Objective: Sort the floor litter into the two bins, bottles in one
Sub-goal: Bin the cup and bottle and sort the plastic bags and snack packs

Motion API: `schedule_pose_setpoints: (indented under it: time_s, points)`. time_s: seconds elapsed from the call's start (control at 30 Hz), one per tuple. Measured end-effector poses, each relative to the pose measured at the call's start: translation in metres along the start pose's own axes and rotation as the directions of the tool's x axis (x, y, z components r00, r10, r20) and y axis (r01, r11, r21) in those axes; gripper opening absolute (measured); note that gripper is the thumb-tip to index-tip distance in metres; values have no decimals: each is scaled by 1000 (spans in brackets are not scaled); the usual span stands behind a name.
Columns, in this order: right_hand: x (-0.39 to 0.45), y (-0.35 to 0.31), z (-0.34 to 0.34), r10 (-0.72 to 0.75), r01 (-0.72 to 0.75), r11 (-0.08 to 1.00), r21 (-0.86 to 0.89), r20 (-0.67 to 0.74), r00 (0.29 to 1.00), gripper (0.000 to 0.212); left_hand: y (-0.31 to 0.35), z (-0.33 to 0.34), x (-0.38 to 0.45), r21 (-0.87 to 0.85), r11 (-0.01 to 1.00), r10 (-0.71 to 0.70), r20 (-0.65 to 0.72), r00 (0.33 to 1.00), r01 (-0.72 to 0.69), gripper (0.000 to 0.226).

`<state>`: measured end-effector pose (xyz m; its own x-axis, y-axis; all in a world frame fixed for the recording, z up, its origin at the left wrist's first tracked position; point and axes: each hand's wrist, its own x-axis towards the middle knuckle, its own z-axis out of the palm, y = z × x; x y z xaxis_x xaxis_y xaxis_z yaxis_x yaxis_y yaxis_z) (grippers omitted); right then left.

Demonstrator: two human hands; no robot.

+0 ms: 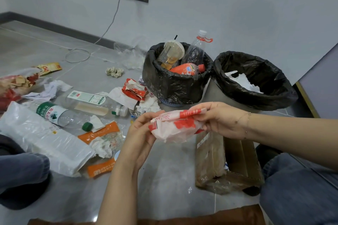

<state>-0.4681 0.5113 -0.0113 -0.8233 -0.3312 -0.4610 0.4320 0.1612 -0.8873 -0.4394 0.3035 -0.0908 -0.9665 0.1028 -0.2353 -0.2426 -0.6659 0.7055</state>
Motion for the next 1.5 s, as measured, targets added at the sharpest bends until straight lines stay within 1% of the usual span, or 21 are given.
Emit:
schedule_pose_setpoints:
  time_s: [0.03, 0.07, 0.1, 0.17, 0.23, 0.3, 0.33, 0.47, 0.53, 0.63, 0.67, 0.8, 0.93, 1.0, 1.07, 1.13, 1.2, 1.27, 1.3, 1.4, 1.5]
  points:
    - [-1, -1, -1, -29, 28, 997, -73, -13, 999, 32, 2, -2, 0, -70, 997, -29, 15, 999, 30, 20]
    - [-3, -4, -1, -51, 47, 990, -136, -26, 998, 37, 3, -4, 0, -127, 989, -69, 35, 997, 73, 23]
    - [-5, -6, -2, -63, 55, 982, -182, -34, 997, 38, 4, -5, -1, -148, 980, -128, 51, 991, 134, 35]
    - [-6, -7, -2, -74, 65, 969, -238, -30, 997, 38, 5, -2, -3, -94, 970, -219, 79, 973, 226, 49]
    - [-7, -6, -3, -110, 103, 950, -295, -8, 994, 28, 3, 6, -6, 44, 970, -243, 110, 964, 240, 47]
    - [-9, -3, -2, -155, 145, 915, -376, 3, 988, 20, -5, 15, -6, 191, 962, -211, 80, 974, 193, 37]
    - [-10, -3, -1, -179, 156, 898, -412, -17, 984, 19, -11, 19, -5, 218, 962, -175, 31, 984, 165, 38]
    - [-11, -2, -5, -284, 181, 835, -520, -127, 950, 7, -25, 30, -2, 189, 982, -6, -85, 996, 22, 40]
    - [-11, -2, -8, -268, 160, 814, -558, -116, 956, 18, -26, 33, -2, 226, 973, 65, -83, 994, -44, 43]
    - [-10, -4, -15, -149, 63, 819, -571, -104, 983, 47, -26, 39, -1, 312, 941, 154, -39, 987, -134, 48]
    - [-11, -7, -16, -135, 47, 805, -592, -106, 985, 49, -27, 42, -1, 329, 931, 178, -22, 984, -160, 48]
    - [-26, -11, -24, -229, 82, 752, -654, -142, 963, 27, -37, 56, 3, 360, 912, 203, 23, 979, -197, 48]
    - [-50, 1, -45, -367, 61, 687, -724, -274, 889, 27, -57, 70, 7, 438, 883, 170, 29, 985, -165, 41]
    - [-59, 6, -59, -402, 26, 685, -728, -348, 847, 26, -72, 76, 6, 539, 836, 85, 54, 995, -101, 53]
    - [-67, 10, -72, -380, -13, 723, -691, -414, 827, 27, -88, 82, 2, 676, 735, -20, 90, 996, -46, 74]
    - [-72, 15, -80, -374, -52, 720, -692, -449, 812, 33, -103, 90, -4, 753, 657, -96, 117, 988, -25, 87]
    - [-74, 19, -84, -362, -73, 720, -691, -463, 809, 41, -111, 94, -8, 737, 676, -102, 116, 988, -17, 82]
    - [-74, 22, -84, -337, -88, 720, -688, -458, 823, 44, -110, 95, -10, 710, 702, -48, 112, 993, -46, 63]
    - [-73, 23, -84, -331, -97, 699, -708, -442, 834, 43, -108, 94, -10, 723, 686, -13, 117, 993, -76, 53]
    - [-67, 30, -81, -322, -129, 560, -819, -358, 876, 39, -97, 87, -9, 793, 590, 65, 143, 988, -154, 37]
    - [-58, 37, -76, -280, -162, 469, -868, -320, 905, 29, -94, 77, -8, 873, 459, 103, 130, 986, -163, 43]
